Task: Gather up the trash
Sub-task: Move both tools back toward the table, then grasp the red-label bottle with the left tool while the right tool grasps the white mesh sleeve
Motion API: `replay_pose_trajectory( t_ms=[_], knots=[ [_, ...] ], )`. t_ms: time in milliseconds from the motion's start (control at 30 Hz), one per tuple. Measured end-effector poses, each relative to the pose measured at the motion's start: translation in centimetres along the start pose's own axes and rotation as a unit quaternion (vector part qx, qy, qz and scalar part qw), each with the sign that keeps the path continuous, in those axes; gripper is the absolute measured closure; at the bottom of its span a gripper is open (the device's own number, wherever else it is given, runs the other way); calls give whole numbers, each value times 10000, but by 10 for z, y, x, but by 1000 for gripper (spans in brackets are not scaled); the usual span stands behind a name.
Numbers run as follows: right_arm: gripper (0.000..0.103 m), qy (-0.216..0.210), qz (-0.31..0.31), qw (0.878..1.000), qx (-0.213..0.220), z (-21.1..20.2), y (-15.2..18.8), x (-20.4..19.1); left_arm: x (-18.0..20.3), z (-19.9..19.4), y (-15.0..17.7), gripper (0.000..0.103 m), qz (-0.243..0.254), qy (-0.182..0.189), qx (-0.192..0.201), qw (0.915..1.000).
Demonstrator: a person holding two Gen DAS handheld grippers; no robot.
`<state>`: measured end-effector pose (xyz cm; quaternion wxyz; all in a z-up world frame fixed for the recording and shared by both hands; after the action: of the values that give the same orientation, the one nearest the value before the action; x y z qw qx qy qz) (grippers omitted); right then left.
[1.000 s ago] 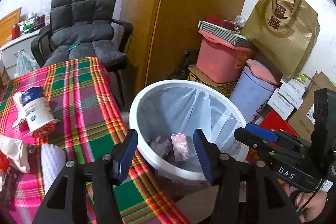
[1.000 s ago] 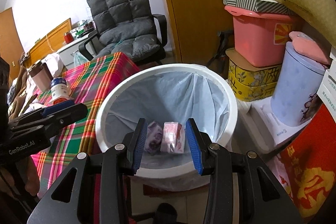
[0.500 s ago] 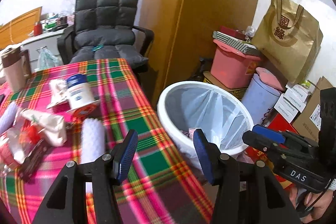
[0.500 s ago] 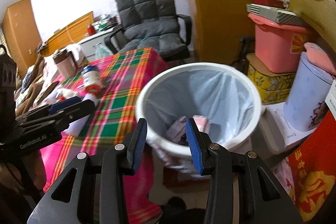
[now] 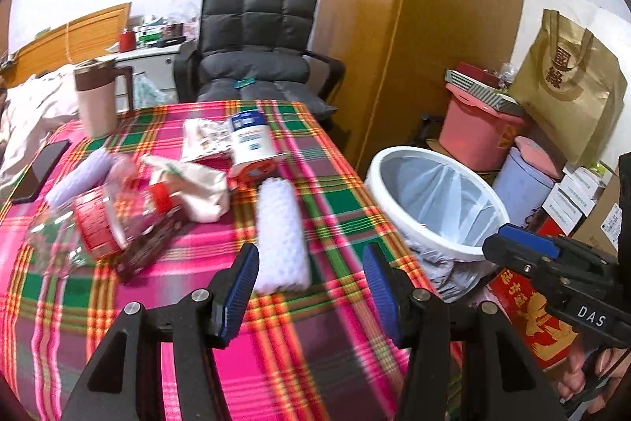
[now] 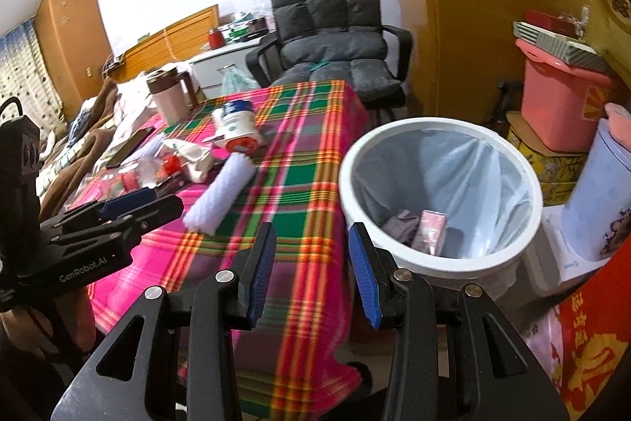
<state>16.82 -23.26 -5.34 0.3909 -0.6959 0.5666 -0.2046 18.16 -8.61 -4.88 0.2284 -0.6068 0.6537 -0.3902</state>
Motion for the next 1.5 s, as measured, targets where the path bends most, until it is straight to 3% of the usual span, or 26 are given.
replay_pose_trajectory(
  t_ms=[767,1067,1167,1233,1300,1500],
  knots=[
    [62,-481,-170,9984,-227,28,-5,-63,-92,-30,3,48,-355,-713,163,9967],
    [62,-664,-30,9966,-488,56,-2,-81,-155,-36,-18,48,-447,-1217,350,9909],
    [62,-679,9,9961,-571,66,-1,-86,-176,-33,-25,43,-408,-1336,383,9895],
    [59,-661,5,9959,-618,70,-1,-88,-188,-30,-28,42,-375,-1385,384,9889],
    [41,-609,18,9960,-650,75,-2,-88,-199,-24,-31,42,-341,-1390,359,9891],
    [40,-468,95,9950,-881,91,3,-82,-213,-2,-28,36,-327,-1047,79,9939]
  ],
)
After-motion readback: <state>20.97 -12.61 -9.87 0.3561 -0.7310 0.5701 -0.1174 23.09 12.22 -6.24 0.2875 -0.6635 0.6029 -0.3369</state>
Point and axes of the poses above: each gripper's, at about its wrist camera, not at the fingertips, and z roughly the way its jaws point, x to its right, y to its underside, the point moved 9 cm from there along z, roughly the way its jaws point, and after that the axes turned 2 degrees about x, right-handed, at the moved point
